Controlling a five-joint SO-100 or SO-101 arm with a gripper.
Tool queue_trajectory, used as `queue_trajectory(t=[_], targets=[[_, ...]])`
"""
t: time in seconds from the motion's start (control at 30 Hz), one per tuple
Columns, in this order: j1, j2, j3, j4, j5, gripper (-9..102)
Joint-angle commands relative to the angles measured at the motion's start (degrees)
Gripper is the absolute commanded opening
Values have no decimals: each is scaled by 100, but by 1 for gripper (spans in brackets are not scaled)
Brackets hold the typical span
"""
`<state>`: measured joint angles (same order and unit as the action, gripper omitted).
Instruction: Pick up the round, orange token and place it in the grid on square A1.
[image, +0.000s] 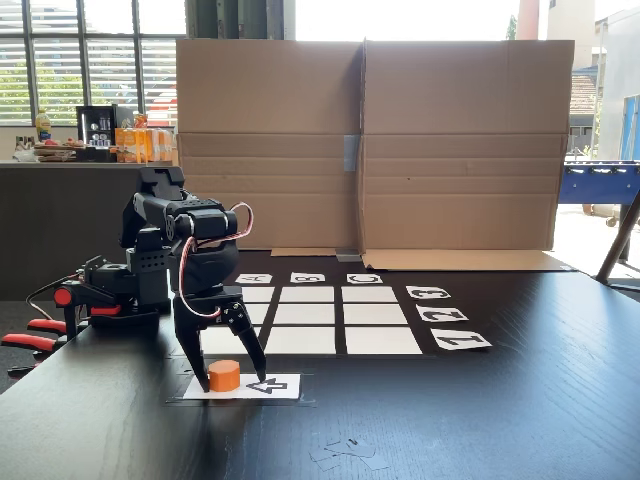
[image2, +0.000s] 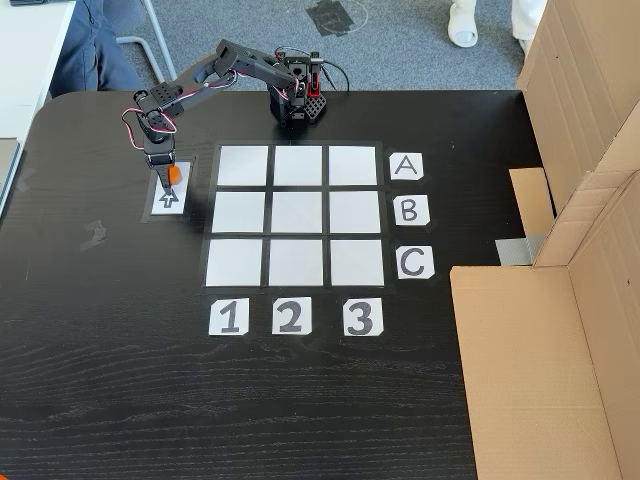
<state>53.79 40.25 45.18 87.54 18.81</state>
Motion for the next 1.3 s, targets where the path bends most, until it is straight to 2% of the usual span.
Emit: queue_trajectory(t=[0.0,1.27], targets=[[-132,18,-97,35,105,28],[-62,510,439,35,202,27]])
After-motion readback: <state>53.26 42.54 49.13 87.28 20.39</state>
